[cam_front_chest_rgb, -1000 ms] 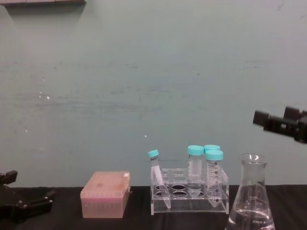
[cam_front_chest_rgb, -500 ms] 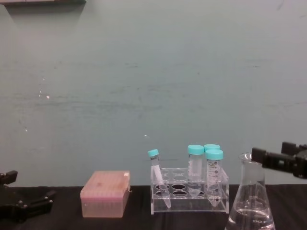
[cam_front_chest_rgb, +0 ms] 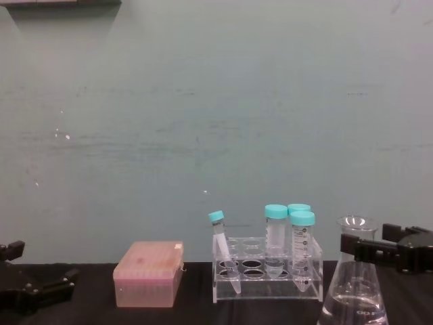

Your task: Pick up the beaker with the right gripper, shake it three times, and then put it down.

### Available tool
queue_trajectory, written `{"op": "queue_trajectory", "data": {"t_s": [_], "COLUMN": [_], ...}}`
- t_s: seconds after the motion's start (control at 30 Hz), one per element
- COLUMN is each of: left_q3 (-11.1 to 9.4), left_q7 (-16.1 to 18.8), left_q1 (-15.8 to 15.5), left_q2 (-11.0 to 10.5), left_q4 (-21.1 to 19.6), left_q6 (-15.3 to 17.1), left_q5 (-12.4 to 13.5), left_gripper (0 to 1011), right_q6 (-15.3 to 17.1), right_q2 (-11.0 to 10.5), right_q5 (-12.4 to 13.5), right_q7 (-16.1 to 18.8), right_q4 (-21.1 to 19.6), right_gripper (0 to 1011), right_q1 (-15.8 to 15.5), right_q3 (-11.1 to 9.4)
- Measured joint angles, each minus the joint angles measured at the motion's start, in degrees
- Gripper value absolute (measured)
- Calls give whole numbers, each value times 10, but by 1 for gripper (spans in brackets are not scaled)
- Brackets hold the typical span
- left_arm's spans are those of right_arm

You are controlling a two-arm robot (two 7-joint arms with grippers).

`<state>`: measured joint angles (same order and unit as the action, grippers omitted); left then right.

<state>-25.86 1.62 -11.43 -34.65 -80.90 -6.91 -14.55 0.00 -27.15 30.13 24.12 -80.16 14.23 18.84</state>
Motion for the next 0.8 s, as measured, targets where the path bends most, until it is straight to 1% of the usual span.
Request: {"op": "queue_trajectory", "data": {"t_s": [0.13,0.4,0.8], "left_q3": [0,0,0], "left_q7": [0,0,0], "left_q1": [0,0,0], "left_q2": [0,0,0], "left_q4": [0,0,0], "left_q6": [0,0,0], "left_q5": [0,0,0], "left_gripper": [1000,1000,1000], "right_q6": [7,17,16], "right_q2": [11,27,46], "right_q5": [-7,-18,-32], "right_q7": [3,4,-3], "right_q4": [16,34,47], "right_gripper": [1000,1000,1000], "right_q1": [11,24,32], "right_q3": [3,7,7]}}
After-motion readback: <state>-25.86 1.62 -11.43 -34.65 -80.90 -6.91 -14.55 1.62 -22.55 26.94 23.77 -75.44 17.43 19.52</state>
